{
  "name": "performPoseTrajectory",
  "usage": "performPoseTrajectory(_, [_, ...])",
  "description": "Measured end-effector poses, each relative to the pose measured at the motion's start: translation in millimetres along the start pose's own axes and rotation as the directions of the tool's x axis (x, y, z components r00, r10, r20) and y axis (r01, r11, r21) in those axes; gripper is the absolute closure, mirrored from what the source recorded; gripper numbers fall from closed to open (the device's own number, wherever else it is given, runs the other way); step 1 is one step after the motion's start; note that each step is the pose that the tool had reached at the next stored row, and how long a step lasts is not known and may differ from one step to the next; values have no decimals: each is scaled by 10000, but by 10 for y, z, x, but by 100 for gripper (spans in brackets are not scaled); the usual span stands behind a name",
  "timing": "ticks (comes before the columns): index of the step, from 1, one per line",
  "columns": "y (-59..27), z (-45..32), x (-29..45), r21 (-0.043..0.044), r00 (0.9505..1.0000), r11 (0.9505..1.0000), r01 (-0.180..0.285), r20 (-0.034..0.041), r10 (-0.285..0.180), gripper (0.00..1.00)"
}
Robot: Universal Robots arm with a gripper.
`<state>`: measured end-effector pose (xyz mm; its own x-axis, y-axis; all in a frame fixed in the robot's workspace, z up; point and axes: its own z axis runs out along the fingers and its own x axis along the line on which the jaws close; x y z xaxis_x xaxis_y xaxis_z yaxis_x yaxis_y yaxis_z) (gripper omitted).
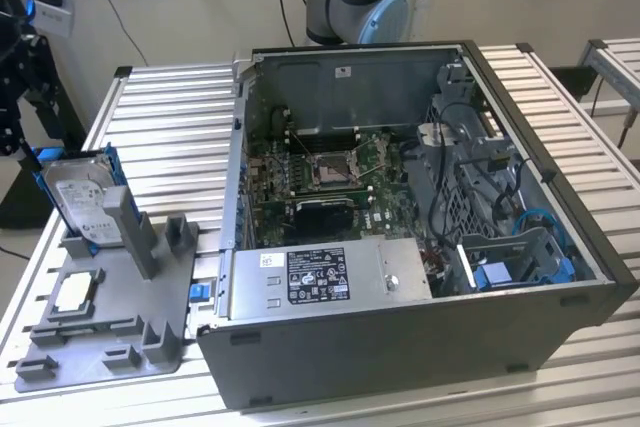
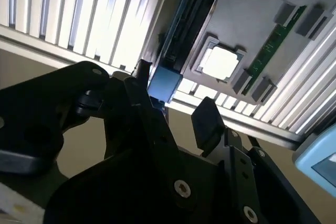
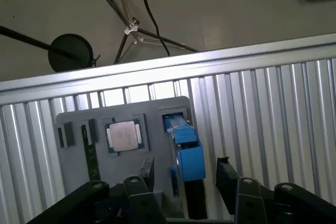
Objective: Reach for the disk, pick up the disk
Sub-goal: 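Pick up the disk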
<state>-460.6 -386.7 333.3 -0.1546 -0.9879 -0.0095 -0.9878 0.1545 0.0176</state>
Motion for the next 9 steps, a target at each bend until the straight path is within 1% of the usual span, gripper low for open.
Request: performPoseTrajectory(9, [-4,164,-1,-5,9992,9992,405,-7,-405,0])
